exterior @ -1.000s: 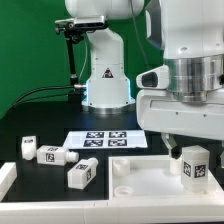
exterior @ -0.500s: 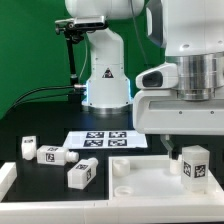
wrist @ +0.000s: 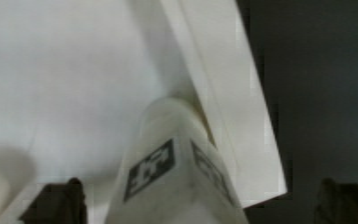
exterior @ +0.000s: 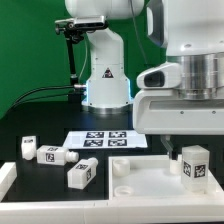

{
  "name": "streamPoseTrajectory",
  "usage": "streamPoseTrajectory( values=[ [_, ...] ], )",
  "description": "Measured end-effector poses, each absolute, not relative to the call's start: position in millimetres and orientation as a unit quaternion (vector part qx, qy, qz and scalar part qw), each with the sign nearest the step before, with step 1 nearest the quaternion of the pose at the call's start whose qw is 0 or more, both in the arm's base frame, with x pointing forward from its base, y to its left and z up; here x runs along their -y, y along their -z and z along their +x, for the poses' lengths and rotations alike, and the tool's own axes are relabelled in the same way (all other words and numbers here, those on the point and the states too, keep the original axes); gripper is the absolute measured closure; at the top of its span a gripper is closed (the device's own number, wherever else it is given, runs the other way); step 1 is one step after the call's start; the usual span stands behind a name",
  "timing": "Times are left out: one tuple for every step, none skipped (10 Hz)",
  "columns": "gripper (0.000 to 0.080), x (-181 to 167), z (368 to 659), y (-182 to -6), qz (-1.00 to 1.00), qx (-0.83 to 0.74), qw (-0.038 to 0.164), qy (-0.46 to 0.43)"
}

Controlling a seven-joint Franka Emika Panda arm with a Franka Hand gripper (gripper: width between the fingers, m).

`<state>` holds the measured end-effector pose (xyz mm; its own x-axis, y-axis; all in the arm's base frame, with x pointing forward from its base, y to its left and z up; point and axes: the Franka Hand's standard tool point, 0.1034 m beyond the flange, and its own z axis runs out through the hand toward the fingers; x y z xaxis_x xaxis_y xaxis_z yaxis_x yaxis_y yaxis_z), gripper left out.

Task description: Assemble one leg

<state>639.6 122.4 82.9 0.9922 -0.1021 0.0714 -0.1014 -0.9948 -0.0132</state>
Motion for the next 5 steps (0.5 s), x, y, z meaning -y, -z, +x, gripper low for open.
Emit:
streamPoseTrajectory(
  values=[
    [0.0151, -123.2, 641.1, -84.2, -0.998, 0.040, -0.006, 0.039],
    [0.0151, -119.3, 641.0, -82.4, -0.994, 0.102, -0.009, 0.036],
    [0.0151, -113.4, 640.6, -80.0, -0.991, 0.130, -0.011, 0.033],
    [0.0151, -106.9, 642.5, -79.6, -0.986, 0.159, -0.012, 0.037],
    [0.0151, -105.8, 642.9, -79.6, -0.989, 0.145, -0.012, 0.038]
  ],
)
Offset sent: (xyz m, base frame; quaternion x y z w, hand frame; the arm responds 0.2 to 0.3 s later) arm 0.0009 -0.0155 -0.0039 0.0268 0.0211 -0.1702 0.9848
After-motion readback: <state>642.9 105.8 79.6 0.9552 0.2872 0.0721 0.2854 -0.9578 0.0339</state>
